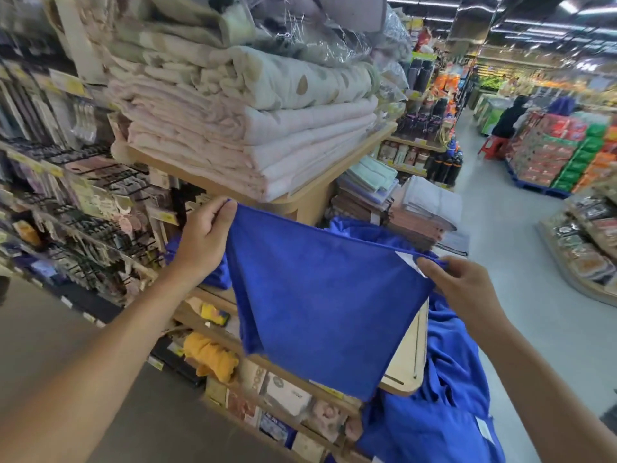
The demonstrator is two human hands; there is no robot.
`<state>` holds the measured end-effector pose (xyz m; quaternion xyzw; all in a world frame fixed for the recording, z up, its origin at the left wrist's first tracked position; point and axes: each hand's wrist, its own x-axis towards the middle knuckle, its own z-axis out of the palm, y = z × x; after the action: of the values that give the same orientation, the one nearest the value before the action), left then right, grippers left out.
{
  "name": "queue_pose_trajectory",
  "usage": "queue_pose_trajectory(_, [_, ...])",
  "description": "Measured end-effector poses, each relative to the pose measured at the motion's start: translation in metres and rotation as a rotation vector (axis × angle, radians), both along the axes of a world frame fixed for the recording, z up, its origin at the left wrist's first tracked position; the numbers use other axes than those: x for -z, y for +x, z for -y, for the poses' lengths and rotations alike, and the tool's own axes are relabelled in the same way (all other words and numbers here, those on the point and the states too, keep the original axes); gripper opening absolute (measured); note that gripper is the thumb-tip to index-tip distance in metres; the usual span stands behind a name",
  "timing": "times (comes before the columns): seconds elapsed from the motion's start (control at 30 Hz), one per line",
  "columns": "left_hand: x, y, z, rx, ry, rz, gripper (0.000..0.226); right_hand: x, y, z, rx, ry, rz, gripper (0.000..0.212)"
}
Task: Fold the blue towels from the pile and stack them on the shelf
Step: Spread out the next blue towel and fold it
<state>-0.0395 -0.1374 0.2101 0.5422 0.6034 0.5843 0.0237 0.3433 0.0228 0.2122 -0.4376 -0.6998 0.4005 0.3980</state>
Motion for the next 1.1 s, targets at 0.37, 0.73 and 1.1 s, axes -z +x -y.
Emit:
queue_pose_trajectory(0.37, [0.027, -0.043, 0.004, 0.165, -0.010, 0.306, 0.035, 0.001, 0.005, 0.047, -0.073, -0.136, -0.359, 0.024])
queue_pose_trajectory(0.73, [0.079, -0.062, -0.040, 0.127, -0.323, -0.075, 0.035, 0.074, 0.001, 0.052, 0.160, -0.265, -0.180, 0.031])
queue_pose_trajectory(1.1, [0.110, -0.038, -0.176, 0.121, -0.586, 0.509, 0.019, 0.096, -0.038, -0.056, 0.348, -0.554, -0.430, 0.012])
